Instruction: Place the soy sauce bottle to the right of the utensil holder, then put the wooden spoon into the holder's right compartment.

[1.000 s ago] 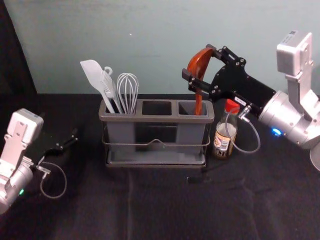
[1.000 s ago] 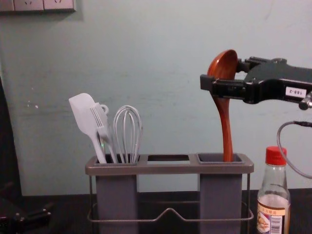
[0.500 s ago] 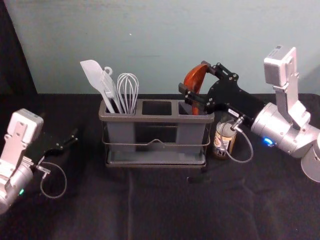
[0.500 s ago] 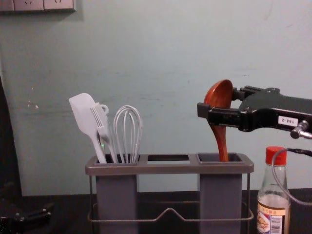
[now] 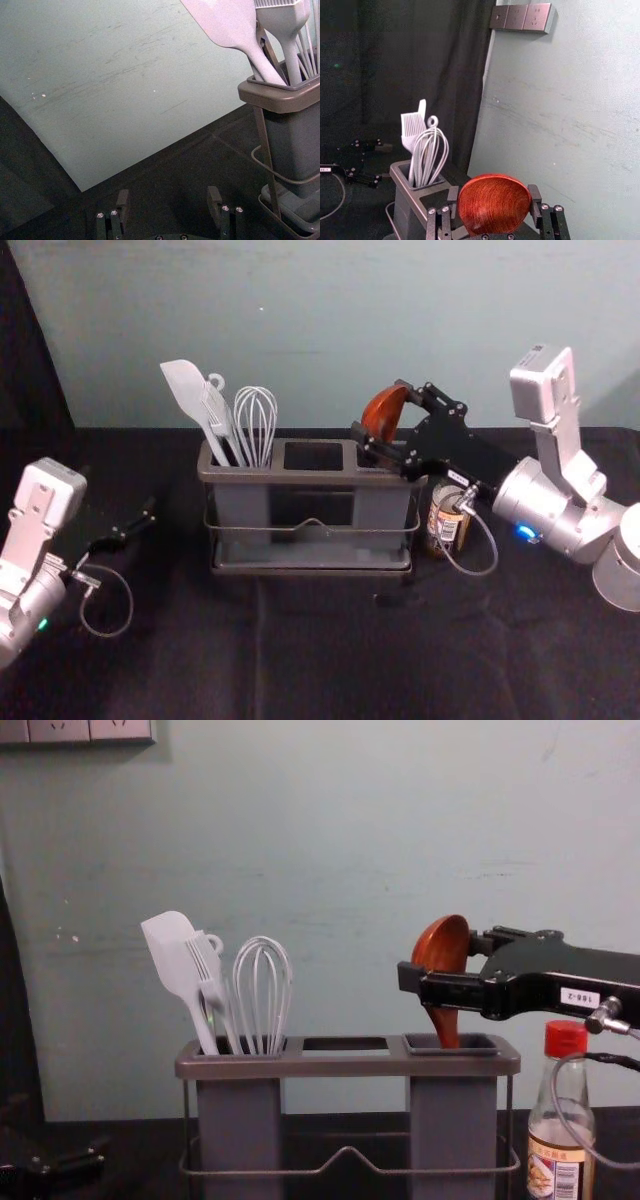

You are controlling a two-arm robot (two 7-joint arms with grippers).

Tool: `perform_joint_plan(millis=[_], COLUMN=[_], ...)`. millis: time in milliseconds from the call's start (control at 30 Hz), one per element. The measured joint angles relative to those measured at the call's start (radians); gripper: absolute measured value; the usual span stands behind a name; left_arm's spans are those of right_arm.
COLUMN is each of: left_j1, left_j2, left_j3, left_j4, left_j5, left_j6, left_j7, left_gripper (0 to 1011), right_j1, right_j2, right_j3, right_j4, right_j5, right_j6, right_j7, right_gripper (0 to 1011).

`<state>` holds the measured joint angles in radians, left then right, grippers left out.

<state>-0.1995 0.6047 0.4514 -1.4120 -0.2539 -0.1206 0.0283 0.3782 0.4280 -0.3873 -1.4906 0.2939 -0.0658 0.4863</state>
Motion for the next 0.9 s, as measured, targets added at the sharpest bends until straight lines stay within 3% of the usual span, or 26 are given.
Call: perform_joint_plan(millis=[500, 700, 900], left_j1=[0.000, 0.000, 0.000], left_j2=[0.000, 0.000, 0.000], left_j3=[0.000, 0.000, 0.000], left_j4=[0.000, 0.000, 0.000], left_j5=[0.000, 0.000, 0.000], left_j6=[0.000, 0.000, 0.000], left_j7=[0.000, 0.000, 0.000], left_gripper=[1012, 1011, 1012], right_j1=[0.006, 0.006, 0.005], right_j2=[-0.003, -0.002, -0.002], right_j3=[-0.002, -0.002, -0.001], right_j4=[0.008, 0.006, 0.005], right_j5=[0.001, 0.001, 0.001], right_j6=[0.009, 0.008, 0.007], right_j7=[0.003, 0.003, 0.003], right_gripper=[840, 997, 1003])
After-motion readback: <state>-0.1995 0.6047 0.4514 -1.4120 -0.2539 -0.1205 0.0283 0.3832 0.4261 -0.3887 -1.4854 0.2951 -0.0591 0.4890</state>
